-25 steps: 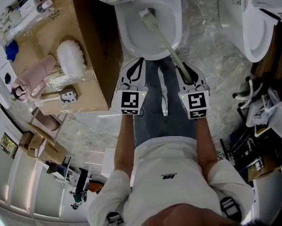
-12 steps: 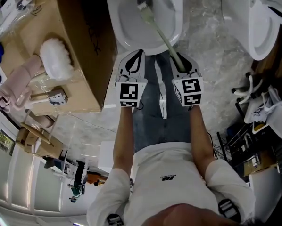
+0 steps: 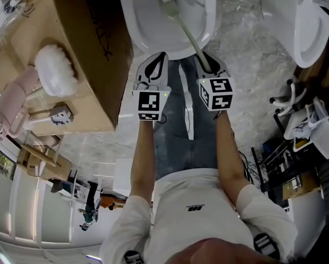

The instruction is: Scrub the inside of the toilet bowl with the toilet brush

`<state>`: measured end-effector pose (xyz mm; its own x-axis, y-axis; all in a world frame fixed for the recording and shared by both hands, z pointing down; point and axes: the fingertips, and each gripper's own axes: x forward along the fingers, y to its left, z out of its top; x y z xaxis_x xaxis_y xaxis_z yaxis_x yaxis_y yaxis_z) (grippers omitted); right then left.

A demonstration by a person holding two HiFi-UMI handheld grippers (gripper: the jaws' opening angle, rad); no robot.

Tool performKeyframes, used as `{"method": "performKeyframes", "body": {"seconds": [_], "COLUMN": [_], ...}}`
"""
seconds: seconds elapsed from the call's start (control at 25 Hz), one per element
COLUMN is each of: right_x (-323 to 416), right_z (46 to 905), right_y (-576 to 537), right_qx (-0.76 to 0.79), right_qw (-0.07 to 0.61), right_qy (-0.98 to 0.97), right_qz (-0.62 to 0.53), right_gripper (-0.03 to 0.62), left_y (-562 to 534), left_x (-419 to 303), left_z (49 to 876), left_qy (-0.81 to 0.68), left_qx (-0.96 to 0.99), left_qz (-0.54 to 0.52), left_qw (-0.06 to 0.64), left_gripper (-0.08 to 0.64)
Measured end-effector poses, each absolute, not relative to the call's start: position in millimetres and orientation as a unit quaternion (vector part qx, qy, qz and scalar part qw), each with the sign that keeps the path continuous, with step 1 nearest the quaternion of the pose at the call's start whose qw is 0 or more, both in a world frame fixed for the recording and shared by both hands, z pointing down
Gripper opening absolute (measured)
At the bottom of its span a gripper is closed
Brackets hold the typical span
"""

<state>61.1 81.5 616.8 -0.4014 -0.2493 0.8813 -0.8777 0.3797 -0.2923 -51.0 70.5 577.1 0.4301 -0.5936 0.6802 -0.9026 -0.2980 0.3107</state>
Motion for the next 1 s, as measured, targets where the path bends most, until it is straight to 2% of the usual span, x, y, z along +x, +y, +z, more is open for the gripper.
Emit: {"method": "performKeyframes", "body": {"seconds": [1.0], "right_x": [9.7], "right_z": [695.9], "right_y": [57.5], "right_qx": [0.387], "right_qw": [0.385], "right_qy": [-0.720], "right_qz": [0.429], "right_gripper": [0.092], "left_y": [89.7], "left_x": [-75.0], "left_z": [603.3], "left_qy": [-0.478], "left_qx": [0.768], "left_qz": [0.232], "left_qw": [0.358], "left_gripper": [0.009]}}
